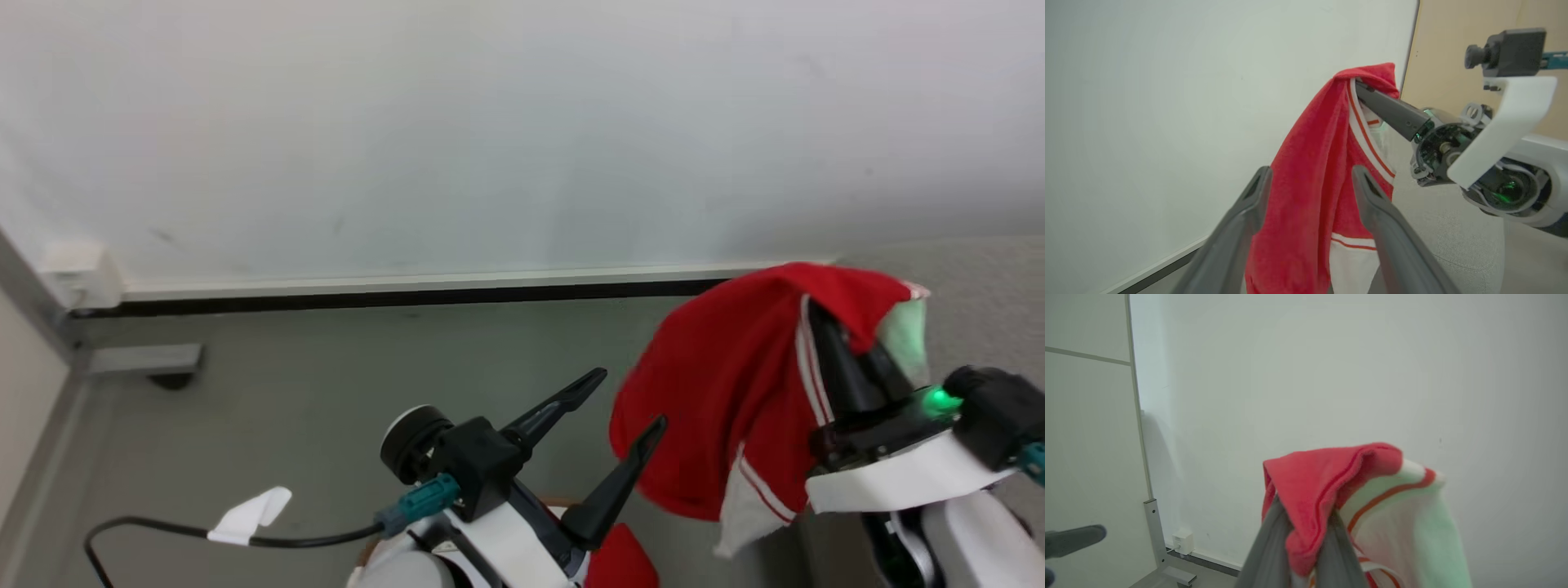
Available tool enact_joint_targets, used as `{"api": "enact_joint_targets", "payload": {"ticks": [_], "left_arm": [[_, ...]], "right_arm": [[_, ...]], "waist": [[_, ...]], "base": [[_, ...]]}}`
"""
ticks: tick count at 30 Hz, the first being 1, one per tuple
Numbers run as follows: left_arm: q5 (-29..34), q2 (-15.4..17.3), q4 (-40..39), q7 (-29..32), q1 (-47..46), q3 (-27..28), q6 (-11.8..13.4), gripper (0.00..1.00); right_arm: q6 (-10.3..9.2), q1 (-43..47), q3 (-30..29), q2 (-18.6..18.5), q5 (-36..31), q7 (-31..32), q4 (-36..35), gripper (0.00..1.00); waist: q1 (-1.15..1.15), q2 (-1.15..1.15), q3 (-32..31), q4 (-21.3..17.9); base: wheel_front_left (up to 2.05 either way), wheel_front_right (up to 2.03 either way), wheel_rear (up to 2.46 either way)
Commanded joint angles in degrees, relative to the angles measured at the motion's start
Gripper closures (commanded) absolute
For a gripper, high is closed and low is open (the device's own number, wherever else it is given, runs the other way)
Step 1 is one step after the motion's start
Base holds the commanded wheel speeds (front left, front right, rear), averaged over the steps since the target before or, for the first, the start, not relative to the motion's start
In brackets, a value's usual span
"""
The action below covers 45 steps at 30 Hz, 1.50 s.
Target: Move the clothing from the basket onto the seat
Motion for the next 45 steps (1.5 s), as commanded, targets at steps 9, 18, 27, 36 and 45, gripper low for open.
{"api": "enact_joint_targets", "payload": {"ticks": [9, 18, 27, 36, 45], "left_arm": [[0.8, 0.2, 0.1, -1.6, -1.3, -0.6, -0.8, 0.0], [1.2, 0.2, 0.7, -1.5, -1.6, -2.2, -1.5, 0.0], [1.4, 0.2, 0.9, -1.3, -2.4, -2.8, -1.5, 0.0], [2.1, 1.3, -0.3, 0.0, -4.7, -3.2, -2.2, 0.0], [3.1, 4.0, -2.7, 2.0, -9.3, -2.6, -3.3, 0.0]], "right_arm": [[-0.12, 3.6, -5.9, -1.2, -2.3, 1.7, -7.8, 1.0], [-0.12, 5.8, -7.8, -0.6, -3.0, 3.3, -12.5, 1.0], [-0.12, 3.3, -8.0, -1.1, -2.1, 3.8, -13.8, 1.0], [-0.12, -10.8, -8.5, -8.1, 0.7, 5.5, -13.5, 1.0], [-0.13, -28.5, -16.8, -18.0, 9.9, 9.9, -12.1, 1.0]], "waist": [[0.0, 0.0, 2.9, -11.6], [0.0, 0.0, 4.3, -16.7], [0.0, 0.0, 6.3, -18.2], [0.0, 0.0, 13.2, -17.3], [0.0, 0.0, 25.3, -13.7]], "base": [[0.0, 0.0, 0.0], [0.0, 0.0, 0.0], [0.0, 0.0, 0.0], [0.0, 0.0, 0.0], [0.0, 0.0, 0.0]]}}
